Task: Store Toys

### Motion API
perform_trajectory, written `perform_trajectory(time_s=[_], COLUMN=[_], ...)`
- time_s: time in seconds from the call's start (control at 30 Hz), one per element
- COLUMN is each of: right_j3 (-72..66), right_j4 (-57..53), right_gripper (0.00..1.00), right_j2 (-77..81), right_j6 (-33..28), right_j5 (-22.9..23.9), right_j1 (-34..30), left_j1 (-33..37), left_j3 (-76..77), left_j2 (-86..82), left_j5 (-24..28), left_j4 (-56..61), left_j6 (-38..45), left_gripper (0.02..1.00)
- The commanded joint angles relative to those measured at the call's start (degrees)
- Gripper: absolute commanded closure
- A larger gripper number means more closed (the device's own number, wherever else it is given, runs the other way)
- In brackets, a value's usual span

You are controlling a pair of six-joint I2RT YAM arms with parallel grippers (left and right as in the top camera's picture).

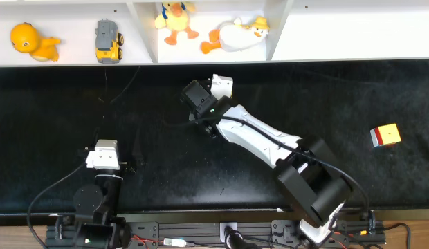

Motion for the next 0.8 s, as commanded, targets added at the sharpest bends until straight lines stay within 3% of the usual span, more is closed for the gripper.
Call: perform_trajectory(time_s=[0.03, 0.27, 0.6, 0.8], right_j3=[1.57, 1.57, 1.55, 1.55], right_j4=[0.20, 0.22, -1.01, -1.01], right_gripper=[0.126, 0.450, 0.524, 0.645], right_j2=[0.66, 0.66, 1.25, 2.27], right_j6=[0.70, 0.70, 0.70, 0.70], right_j5=[0.87, 0.68, 0.66, -0.33], right_j1=[-0.37, -0.98, -1.77, -1.86], left_j1=[-0.26, -0.26, -0.26, -0.26], left_j3=[-0.24, -0.24, -0.24, -0.24], left_j2=[-0.79, -0.79, -0.79, -0.79], left_j5=[0.33, 0.33, 0.33, 0.33], left_j4=[-0.02, -0.02, -0.02, -0.02], left_j6=[0.63, 0.63, 0.63, 0.63], left_gripper=[0.020, 0.023, 0.020, 0.020])
